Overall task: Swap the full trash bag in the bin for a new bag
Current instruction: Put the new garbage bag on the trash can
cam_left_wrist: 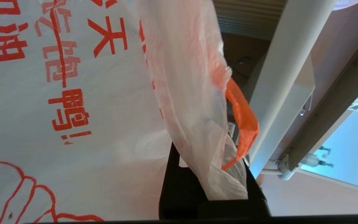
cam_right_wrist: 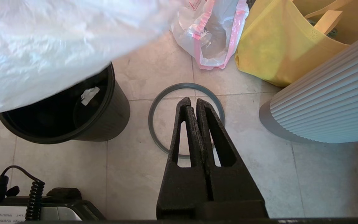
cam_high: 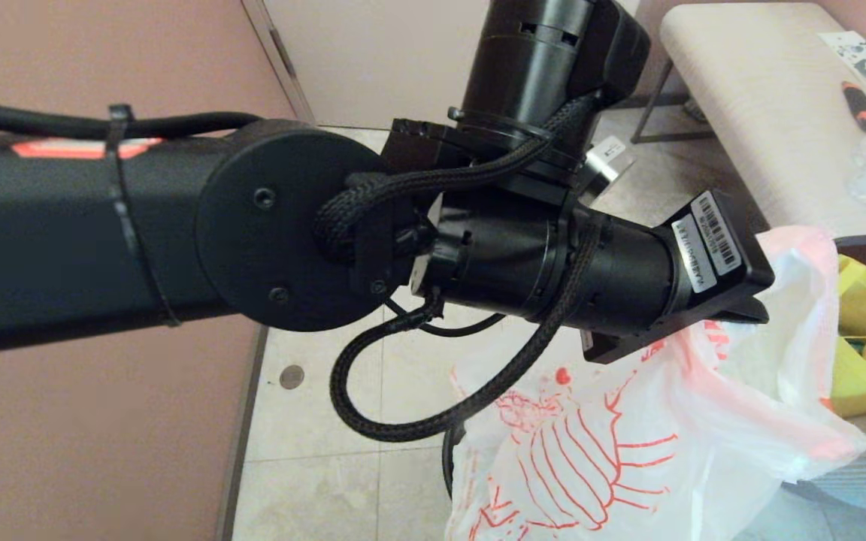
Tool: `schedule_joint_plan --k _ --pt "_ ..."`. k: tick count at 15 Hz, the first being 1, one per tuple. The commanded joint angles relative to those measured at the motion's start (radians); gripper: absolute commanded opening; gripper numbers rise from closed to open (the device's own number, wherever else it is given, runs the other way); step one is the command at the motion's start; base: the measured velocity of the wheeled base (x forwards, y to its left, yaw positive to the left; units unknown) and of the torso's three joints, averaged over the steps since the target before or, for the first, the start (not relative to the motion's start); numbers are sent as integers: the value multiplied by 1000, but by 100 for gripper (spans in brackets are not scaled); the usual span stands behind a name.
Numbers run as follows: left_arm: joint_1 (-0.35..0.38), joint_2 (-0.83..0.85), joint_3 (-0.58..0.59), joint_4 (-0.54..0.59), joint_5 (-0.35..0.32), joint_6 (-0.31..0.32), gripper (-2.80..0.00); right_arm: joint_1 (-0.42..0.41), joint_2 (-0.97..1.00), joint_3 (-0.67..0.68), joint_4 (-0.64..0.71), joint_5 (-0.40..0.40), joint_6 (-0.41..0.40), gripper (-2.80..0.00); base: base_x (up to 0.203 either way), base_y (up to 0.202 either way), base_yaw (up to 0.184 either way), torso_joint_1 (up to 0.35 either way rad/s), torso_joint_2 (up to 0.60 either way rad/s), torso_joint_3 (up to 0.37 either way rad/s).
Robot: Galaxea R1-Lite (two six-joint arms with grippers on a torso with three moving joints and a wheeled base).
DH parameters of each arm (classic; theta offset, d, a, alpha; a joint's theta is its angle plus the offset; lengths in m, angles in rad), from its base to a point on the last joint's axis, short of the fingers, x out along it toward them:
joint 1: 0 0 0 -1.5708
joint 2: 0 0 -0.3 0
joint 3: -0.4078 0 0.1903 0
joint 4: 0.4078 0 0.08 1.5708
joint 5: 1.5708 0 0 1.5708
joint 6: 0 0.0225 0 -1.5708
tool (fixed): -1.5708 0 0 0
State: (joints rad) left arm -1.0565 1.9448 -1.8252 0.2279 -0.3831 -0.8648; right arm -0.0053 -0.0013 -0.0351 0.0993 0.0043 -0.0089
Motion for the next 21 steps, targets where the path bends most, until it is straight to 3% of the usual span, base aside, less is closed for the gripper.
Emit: schedule_joint_plan --k 1,3,8,13,16,19,21 --pt "-9 43 -45 4 0 -19 -280 -1 1 0 0 0 0 -280 0 0 0 0 0 0" --pt "-18 97 -99 6 10 -33 -280 0 1 0 0 0 0 -280 0 0 0 0 0 0" --pt "-15 126 -106 -1 10 -10 -280 -1 1 0 0 0 0 -280 0 0 0 0 0 0" --pt "80 143 -48 -2 4 -15 -280 1 1 0 0 0 0 -280 0 0 0 0 0 0" --pt "177 150 13 -21 -76 62 -280 0 1 0 0 0 0 -280 0 0 0 0 0 0" --pt "212 148 83 -137 -114 93 -280 0 1 0 0 0 0 -280 0 0 0 0 0 0" --pt "229 132 122 -170 -137 182 -280 0 1 0 0 0 0 -280 0 0 0 0 0 0"
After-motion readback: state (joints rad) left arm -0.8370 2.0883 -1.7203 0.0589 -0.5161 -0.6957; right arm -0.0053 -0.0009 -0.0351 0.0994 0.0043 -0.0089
